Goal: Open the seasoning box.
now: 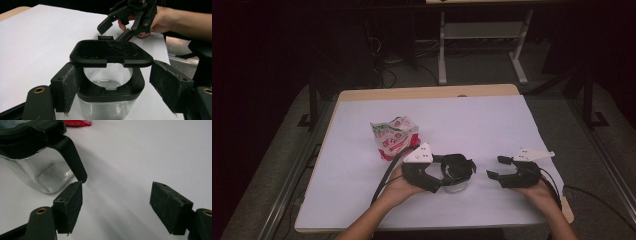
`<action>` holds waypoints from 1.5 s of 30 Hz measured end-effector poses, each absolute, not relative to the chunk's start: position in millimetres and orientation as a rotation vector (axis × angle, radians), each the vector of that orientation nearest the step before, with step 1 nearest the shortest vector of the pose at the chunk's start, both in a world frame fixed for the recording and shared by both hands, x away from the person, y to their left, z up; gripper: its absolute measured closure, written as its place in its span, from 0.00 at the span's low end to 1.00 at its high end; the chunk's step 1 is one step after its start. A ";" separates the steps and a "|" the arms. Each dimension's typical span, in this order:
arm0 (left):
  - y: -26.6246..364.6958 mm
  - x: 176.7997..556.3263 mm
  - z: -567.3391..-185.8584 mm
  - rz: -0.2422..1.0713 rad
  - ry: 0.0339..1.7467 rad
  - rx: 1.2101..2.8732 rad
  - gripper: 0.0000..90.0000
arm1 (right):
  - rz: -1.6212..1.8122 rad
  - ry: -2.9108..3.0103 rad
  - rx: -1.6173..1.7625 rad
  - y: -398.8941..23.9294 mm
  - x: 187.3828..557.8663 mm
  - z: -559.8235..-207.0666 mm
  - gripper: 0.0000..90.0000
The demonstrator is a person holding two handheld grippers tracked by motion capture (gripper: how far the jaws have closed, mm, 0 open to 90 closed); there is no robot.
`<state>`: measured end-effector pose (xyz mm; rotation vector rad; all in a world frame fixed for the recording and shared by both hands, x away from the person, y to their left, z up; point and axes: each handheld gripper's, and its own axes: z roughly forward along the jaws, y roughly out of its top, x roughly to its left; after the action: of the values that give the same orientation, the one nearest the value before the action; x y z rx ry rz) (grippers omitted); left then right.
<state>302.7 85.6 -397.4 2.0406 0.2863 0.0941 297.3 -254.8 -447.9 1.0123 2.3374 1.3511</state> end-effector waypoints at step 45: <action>79.5 305.3 -389.4 0.095 0.302 2.042 1.00 | 1.358 2.339 1.003 -254.8 295.6 -447.7 0.29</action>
<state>305.3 79.5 -389.4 2.0417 0.3025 0.0945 295.6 -254.8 -447.7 1.0031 2.3390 1.3579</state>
